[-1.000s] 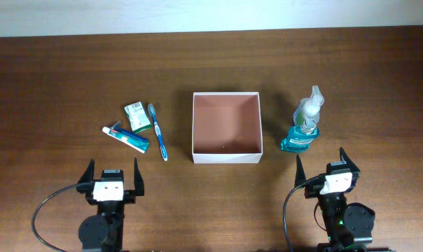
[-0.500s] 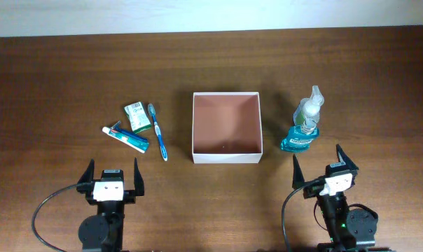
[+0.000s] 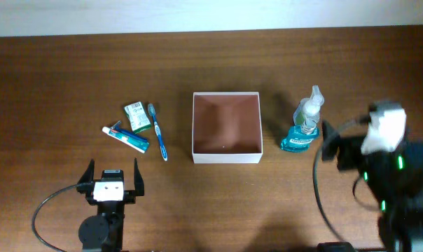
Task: Pack container
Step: 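Reach the right gripper to the Listerine bottle and grasp its neck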
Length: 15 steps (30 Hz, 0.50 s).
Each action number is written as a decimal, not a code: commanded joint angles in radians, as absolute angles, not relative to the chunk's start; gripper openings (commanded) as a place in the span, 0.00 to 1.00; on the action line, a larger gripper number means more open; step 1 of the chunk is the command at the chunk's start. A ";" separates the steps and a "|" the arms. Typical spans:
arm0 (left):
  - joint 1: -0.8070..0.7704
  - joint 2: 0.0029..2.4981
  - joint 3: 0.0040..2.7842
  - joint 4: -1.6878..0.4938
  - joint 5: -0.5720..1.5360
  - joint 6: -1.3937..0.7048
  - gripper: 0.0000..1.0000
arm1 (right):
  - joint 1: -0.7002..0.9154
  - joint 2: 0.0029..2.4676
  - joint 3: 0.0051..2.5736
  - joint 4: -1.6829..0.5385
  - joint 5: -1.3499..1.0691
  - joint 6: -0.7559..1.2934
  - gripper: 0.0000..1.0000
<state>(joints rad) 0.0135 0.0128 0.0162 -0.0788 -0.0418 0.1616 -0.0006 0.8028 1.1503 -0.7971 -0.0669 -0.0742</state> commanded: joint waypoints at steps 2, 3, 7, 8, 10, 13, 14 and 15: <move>0.016 0.005 0.009 -0.077 -0.049 0.174 0.99 | -0.007 1.019 1.250 -0.872 -0.204 -0.063 0.99; 0.016 0.005 0.009 -0.077 -0.049 0.174 0.99 | -0.007 1.061 1.249 -0.888 -0.207 -0.063 0.99; 0.016 0.005 0.009 -0.077 -0.049 0.174 0.99 | -0.007 1.231 1.249 -0.955 -0.205 -0.059 0.94; 0.016 0.005 0.009 -0.077 -0.049 0.174 0.99 | -0.007 1.249 1.249 -0.962 -0.201 -0.047 0.88; 0.016 0.005 0.009 -0.077 -0.049 0.174 0.99 | -0.007 1.302 1.249 -0.976 -0.195 -0.023 0.77; 0.016 0.005 0.009 -0.077 -0.049 0.174 0.99 | -0.007 1.333 1.248 -0.985 -0.125 0.022 0.69; 0.016 0.005 0.009 -0.077 -0.049 0.174 0.99 | -0.007 1.335 1.247 -0.989 -0.099 0.036 0.69; 0.016 0.005 0.009 -0.077 -0.049 0.174 0.99 | -0.007 1.334 1.246 -0.994 -0.080 0.039 0.69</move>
<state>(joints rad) 0.0135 0.0128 0.0162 -0.0792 -0.0418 0.1616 -0.0006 1.3357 1.2350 -0.9844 -0.1604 -0.0135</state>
